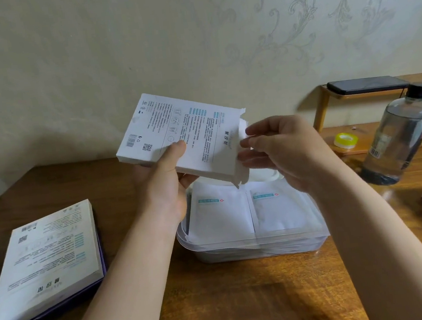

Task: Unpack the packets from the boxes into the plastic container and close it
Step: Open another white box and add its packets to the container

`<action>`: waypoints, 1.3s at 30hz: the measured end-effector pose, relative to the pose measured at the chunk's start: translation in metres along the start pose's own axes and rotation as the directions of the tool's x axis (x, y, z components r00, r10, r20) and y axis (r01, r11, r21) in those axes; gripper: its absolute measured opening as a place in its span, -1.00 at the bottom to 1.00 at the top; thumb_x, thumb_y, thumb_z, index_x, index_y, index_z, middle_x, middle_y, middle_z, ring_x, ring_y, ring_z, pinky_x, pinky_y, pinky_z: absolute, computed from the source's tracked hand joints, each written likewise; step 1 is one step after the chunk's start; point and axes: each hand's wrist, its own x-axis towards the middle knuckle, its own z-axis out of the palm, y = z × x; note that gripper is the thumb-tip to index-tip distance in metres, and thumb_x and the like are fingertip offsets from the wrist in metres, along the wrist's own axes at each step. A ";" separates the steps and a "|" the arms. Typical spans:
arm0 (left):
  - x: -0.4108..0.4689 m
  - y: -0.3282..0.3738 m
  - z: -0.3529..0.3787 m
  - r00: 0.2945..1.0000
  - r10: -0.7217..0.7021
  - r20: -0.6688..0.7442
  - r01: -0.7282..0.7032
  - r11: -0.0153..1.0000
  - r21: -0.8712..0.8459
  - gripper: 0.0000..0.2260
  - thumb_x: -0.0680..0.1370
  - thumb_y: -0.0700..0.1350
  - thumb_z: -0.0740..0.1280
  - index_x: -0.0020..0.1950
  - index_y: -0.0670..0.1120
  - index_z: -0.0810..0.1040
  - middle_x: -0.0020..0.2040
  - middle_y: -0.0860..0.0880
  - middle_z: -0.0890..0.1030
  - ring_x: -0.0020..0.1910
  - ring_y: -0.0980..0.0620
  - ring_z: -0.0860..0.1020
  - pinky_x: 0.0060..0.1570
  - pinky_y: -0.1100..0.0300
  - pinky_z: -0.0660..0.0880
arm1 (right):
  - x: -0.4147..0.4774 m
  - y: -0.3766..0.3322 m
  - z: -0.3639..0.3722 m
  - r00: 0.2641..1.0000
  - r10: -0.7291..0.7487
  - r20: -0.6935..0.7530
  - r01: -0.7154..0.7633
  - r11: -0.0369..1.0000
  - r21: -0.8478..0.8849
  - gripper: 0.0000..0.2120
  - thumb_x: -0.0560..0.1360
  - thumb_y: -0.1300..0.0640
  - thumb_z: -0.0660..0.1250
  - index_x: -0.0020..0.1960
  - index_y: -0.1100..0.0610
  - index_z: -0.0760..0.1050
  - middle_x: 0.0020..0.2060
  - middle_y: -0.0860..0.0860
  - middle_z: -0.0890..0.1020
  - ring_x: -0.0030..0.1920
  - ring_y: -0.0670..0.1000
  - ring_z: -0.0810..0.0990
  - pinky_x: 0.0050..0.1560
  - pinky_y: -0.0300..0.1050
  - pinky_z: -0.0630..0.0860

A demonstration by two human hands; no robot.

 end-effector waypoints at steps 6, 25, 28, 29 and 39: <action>-0.006 0.001 0.007 0.992 -0.020 0.121 0.018 1.000 0.016 -0.68 0.56 -0.32 0.39 0.21 0.03 0.61 0.13 -0.07 0.73 0.10 -0.09 0.71 -0.19 0.02 0.66 | 0.002 -0.001 -0.007 0.998 0.055 0.022 -0.058 0.984 0.168 -0.93 0.54 0.42 0.28 -0.03 0.32 0.53 -0.16 0.25 0.67 -0.26 0.19 0.68 -0.18 0.03 0.69; -0.015 -0.005 0.012 0.978 -0.041 0.204 0.026 0.997 0.076 -0.69 0.54 -0.34 0.40 0.13 0.05 0.64 0.11 -0.08 0.73 0.08 -0.10 0.71 -0.14 -0.03 0.67 | 0.009 0.005 -0.014 0.921 0.308 0.241 -0.377 0.859 0.345 -0.85 0.59 0.31 0.25 0.08 0.23 0.58 -0.06 0.13 0.70 -0.16 0.07 0.67 -0.19 -0.10 0.62; -0.016 -0.004 0.014 0.978 -0.029 0.205 0.014 0.997 0.075 -0.68 0.54 -0.33 0.40 0.13 0.06 0.64 0.12 -0.07 0.73 0.09 -0.10 0.71 -0.06 -0.09 0.68 | 0.009 0.004 -0.011 0.936 0.284 0.206 -0.346 0.848 0.401 -0.81 0.55 0.33 0.32 0.15 0.26 0.59 -0.02 0.13 0.72 -0.15 0.06 0.70 -0.29 -0.12 0.63; -0.015 -0.004 0.013 0.980 -0.031 0.198 0.018 0.997 0.069 -0.69 0.54 -0.32 0.40 0.15 0.06 0.64 0.13 -0.07 0.73 0.11 -0.10 0.71 -0.05 -0.10 0.68 | 0.009 0.004 -0.010 0.940 0.281 0.196 -0.339 0.846 0.412 -0.79 0.53 0.32 0.36 0.15 0.26 0.59 0.00 0.13 0.72 -0.12 0.06 0.69 -0.30 -0.14 0.62; -0.007 0.001 0.010 0.992 -0.078 0.102 0.082 0.996 -0.030 -0.62 0.56 -0.32 0.38 0.35 -0.04 0.57 0.18 -0.12 0.71 0.14 -0.12 0.69 -0.28 0.10 0.64 | 0.007 0.001 -0.015 0.959 0.201 0.201 -0.265 0.889 0.373 -0.91 0.55 0.28 0.34 0.05 0.22 0.57 -0.10 0.13 0.69 -0.15 0.10 0.70 -0.19 -0.05 0.65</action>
